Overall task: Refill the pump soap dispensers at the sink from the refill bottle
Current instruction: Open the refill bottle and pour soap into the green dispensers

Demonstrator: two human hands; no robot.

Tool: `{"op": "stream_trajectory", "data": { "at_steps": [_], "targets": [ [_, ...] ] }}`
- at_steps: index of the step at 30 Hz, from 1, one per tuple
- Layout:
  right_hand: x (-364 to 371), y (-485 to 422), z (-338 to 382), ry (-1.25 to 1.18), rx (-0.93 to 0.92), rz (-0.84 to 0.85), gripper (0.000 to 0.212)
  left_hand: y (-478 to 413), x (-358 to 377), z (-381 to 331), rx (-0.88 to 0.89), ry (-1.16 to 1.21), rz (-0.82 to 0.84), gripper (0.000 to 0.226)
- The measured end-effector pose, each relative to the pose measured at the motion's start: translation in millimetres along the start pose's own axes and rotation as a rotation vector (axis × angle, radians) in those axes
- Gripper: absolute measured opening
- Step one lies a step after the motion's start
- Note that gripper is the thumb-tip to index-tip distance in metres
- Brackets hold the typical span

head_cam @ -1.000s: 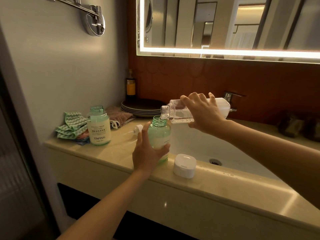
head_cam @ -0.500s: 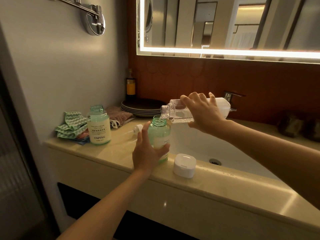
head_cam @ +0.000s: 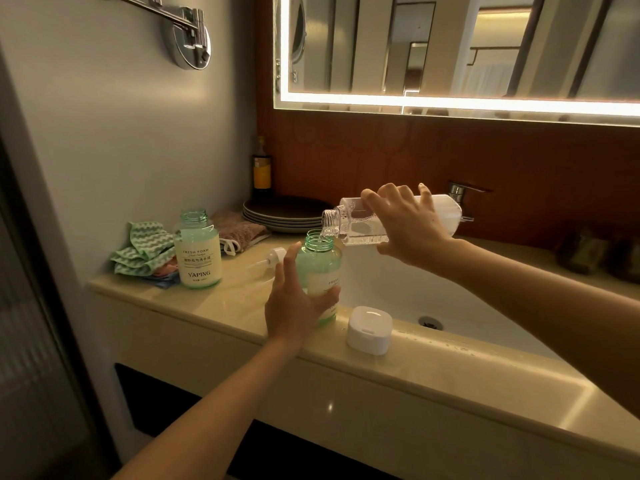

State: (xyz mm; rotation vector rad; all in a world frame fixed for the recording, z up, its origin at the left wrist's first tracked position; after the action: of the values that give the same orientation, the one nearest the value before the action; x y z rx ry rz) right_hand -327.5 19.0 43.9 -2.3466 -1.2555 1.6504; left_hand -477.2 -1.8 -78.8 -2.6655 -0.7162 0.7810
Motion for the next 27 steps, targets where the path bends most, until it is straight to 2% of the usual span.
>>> {"op": "stream_trajectory", "data": {
  "at_steps": [27],
  "targets": [
    [-0.9, 0.1, 0.2, 0.022, -0.003, -0.007, 0.078, 0.6, -0.7, -0.9, 0.015, 0.01, -0.011, 0.091]
  ]
}}
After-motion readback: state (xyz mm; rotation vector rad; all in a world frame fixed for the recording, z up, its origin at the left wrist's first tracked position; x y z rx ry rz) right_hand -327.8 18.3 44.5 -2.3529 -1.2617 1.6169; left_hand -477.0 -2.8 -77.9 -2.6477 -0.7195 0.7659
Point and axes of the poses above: each hand's wrist, its own y-axis away from the middle knuckle, its own x-axis out of the palm, z = x × y, the point moved 10 cm from there along -y, towards the middle knuckle, and after that the axes turned 11 degrees about -x, right-handed, at the moved point
